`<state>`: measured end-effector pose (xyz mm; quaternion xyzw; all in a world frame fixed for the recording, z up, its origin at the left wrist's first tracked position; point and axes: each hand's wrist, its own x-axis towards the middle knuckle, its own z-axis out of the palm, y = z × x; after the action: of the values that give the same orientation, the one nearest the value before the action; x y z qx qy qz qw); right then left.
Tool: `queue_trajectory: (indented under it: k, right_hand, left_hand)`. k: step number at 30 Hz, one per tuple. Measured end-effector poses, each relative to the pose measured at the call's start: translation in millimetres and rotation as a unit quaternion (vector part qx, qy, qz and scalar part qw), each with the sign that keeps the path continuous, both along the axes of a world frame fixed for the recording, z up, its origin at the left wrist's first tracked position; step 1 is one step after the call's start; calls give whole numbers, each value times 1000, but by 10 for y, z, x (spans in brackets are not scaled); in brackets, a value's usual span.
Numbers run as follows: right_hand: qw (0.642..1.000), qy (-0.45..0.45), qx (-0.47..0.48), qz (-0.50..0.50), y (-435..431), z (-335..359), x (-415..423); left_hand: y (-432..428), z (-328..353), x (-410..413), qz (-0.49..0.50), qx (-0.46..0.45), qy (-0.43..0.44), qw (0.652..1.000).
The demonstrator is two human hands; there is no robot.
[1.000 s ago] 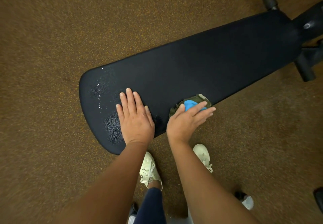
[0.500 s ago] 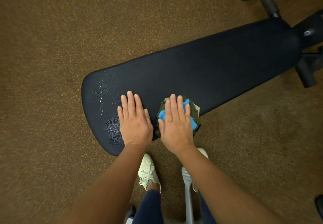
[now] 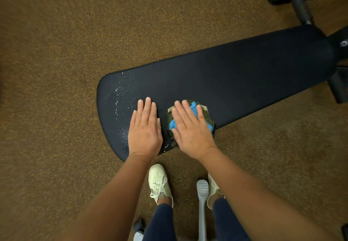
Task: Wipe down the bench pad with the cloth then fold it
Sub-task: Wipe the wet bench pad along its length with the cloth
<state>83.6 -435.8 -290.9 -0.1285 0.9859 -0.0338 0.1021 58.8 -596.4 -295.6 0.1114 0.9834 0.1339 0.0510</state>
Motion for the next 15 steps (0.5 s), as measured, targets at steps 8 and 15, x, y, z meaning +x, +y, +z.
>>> queue_trajectory:
  k: [8,15]
  right_hand:
    - [997,-4,-5,-73,-372,-15,-110]
    - [998,2,-6,-62,-182,14,-359]
  left_hand:
    - [-124,-21,22,8,-20,-12,1000]
    - [-154,-36,63,50,-29,-12,998]
